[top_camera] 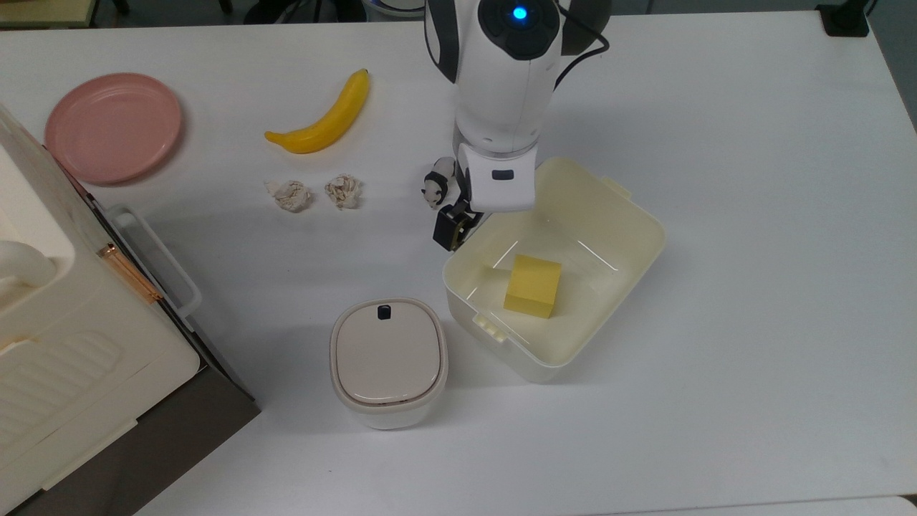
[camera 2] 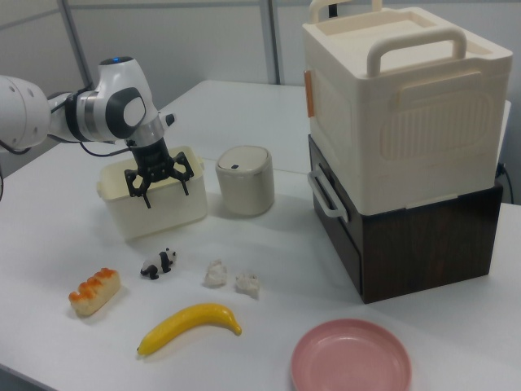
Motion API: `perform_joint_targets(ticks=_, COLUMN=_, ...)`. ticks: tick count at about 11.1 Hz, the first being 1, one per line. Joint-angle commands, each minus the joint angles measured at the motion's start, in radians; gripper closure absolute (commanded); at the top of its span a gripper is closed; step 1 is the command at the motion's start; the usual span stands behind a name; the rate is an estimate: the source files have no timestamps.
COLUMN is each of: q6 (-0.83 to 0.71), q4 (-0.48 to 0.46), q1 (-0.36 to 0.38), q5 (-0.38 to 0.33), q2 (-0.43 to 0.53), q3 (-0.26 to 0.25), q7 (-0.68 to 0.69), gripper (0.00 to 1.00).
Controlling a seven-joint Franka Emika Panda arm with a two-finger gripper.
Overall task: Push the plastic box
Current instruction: 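Push the cream plastic box across the table away from the gripper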
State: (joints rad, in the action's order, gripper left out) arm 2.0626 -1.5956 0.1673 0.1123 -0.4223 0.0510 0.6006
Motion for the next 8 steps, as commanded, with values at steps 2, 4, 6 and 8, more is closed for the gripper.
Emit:
perform_joint_targets(ticks=2, q6=0.016, q4=0.078, q1=0.023, q5=0.026, q2=-0.026, q3=-0.006, q7=-0.03, gripper=0.0)
perform_joint_targets(ticks=4, q6=0.016, q4=0.097, q1=0.023, q5=0.027, q2=-0.029, q3=-0.006, q7=-0.028, gripper=0.0)
perform_joint_targets(ticks=6, q6=0.014, q4=0.097, q1=0.023, q5=0.027, q2=-0.029, q3=-0.006, q7=-0.028, gripper=0.0)
perform_joint_targets(ticks=8, q6=0.013, q4=0.094, q1=0.015, q5=0.027, q2=-0.013, q3=-0.006, q7=-0.025, gripper=0.0)
